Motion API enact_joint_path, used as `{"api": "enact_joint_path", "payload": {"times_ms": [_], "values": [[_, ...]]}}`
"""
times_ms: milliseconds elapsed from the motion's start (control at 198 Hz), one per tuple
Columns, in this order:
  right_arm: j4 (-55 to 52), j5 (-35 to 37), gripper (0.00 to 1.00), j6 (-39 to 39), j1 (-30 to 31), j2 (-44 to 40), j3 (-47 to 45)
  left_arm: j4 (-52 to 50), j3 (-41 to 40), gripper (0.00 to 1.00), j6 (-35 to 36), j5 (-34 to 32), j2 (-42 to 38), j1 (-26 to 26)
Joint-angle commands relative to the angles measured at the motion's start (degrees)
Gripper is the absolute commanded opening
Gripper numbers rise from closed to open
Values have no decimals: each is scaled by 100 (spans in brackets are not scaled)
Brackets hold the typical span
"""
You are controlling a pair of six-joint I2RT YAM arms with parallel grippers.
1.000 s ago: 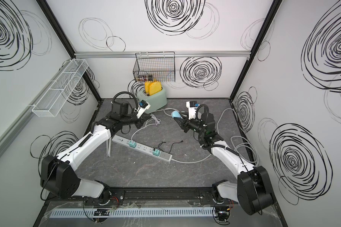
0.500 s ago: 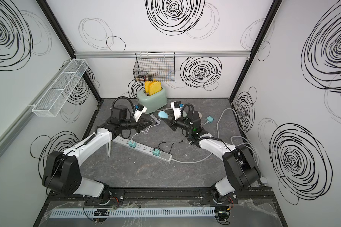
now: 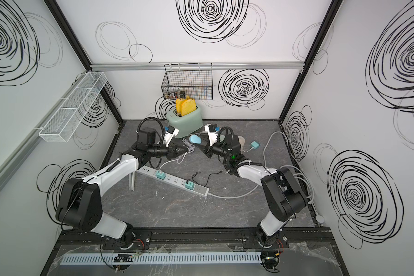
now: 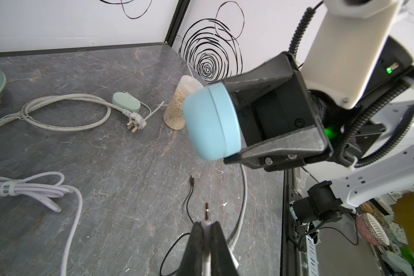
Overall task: Charge the bluetooth headset
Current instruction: Insert the charging cable into the bluetooth headset.
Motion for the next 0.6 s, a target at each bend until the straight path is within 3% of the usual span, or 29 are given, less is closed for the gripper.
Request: {"api": "enact_joint_path", "payload": {"times_ms": [0,600], "values": [[591,-239,21,-21,-3,78,73,582,-136,0,-344,381,4,-14],[1503,-355,21,184,128,224,-314,1124,-255,0,-773,684,74,-28]]}}
